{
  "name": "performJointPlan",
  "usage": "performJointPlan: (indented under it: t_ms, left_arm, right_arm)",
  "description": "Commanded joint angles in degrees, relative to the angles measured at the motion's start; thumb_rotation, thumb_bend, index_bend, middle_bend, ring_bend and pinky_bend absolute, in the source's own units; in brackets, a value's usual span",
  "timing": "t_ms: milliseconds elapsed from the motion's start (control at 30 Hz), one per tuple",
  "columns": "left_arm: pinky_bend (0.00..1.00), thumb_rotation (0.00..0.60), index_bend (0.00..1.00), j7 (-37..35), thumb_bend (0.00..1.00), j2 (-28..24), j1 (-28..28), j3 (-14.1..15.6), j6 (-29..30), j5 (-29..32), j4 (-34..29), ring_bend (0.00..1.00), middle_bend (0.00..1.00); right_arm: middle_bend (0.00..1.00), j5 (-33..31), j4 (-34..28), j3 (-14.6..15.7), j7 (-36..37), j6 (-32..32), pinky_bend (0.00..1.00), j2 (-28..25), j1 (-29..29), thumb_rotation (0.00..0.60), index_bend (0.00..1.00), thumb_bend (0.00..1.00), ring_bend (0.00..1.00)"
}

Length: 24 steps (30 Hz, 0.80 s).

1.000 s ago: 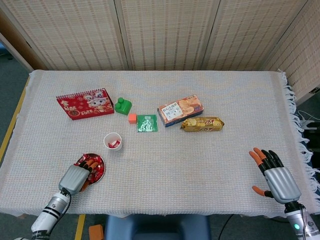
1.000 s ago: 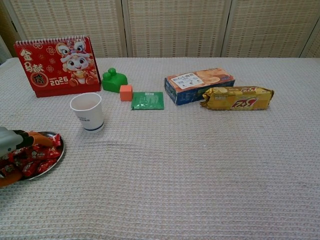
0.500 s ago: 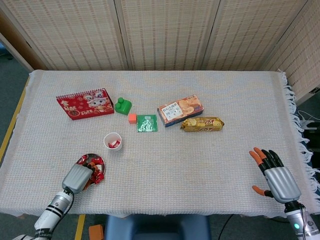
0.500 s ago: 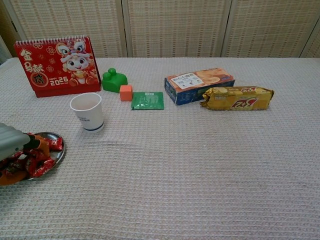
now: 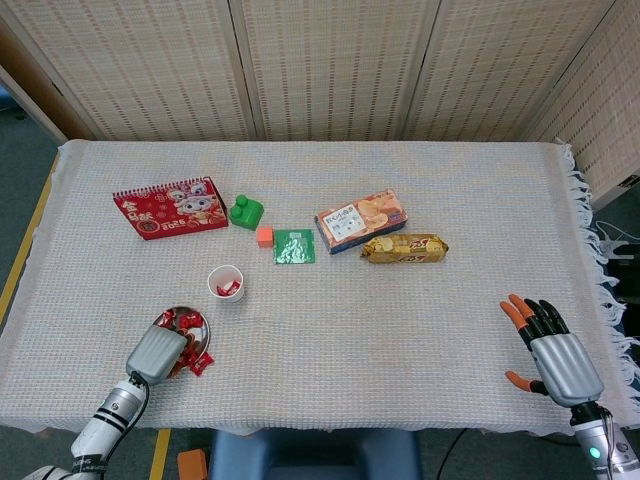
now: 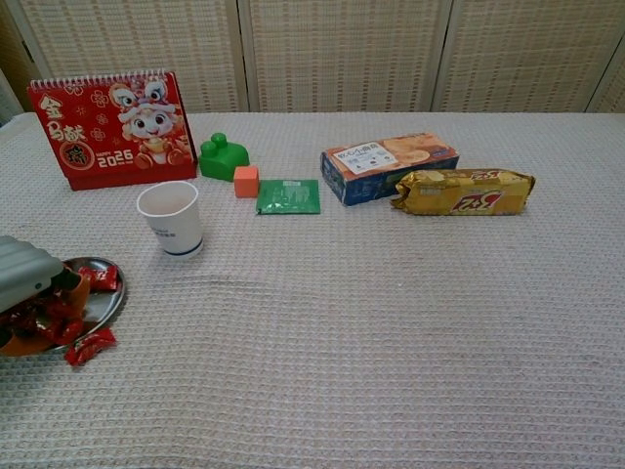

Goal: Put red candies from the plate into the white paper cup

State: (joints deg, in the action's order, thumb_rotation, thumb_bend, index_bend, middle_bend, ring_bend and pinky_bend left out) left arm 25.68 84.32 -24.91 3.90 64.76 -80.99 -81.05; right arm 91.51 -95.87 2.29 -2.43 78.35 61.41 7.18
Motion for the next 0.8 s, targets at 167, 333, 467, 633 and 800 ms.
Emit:
performJointPlan:
  t_ms: [167, 333, 467, 633, 800]
  left_arm:
    - [1.0, 0.6, 0.61, -0.6, 0.46, 0.2, 0.2, -0.3, 0.6, -0.8, 0.4, 0.57, 0.6]
    - [1.0, 0.6, 0.64, -1.8, 0.52, -0.2, 0.1, -1.1, 1.2, -1.4, -0.3, 0.58, 0.62]
    - [1.0, 0.6, 0.65, -3.2, 0.56, -1.2, -0.4, -2.1, 0.8, -1.3, -2.1, 0.59, 0.63]
    - [1.0, 0.6, 0.66, -4.8, 0.57, -3.5, -1.8, -4.0, -0.6, -0.4, -5.6, 0.59, 0.64]
    - [1.0, 0.6, 0.66, -4.4, 0.57, -6.3, -4.1, -7.4, -2.1, 1.5, -10.5, 0.6, 0.64]
  right_arm:
    - [0.0, 0.0, 0.0, 0.0, 0.0, 0.0, 0.0, 0.0, 0.0, 0.6, 0.0, 0.06, 0.0]
    - [0.0, -0.1, 0.0, 0.0, 0.0, -0.1, 0.0, 0.0, 0.0, 0.6, 0.0, 0.06, 0.0]
    - [0.0, -0.1, 0.0, -0.1, 0.0, -0.1, 0.0, -0.1, 0.0, 0.6, 0.0, 0.06, 0.0]
    - [0.0, -0.3, 0.0, -0.2, 0.2, -0.2, 0.0, -0.1, 0.1, 0.6, 0.0, 0.06, 0.0]
    - [0.0, -0.3, 0.0, -0.2, 0.4, -0.3, 0.0, -0.1, 0.1, 0.6, 0.0, 0.06, 0.0]
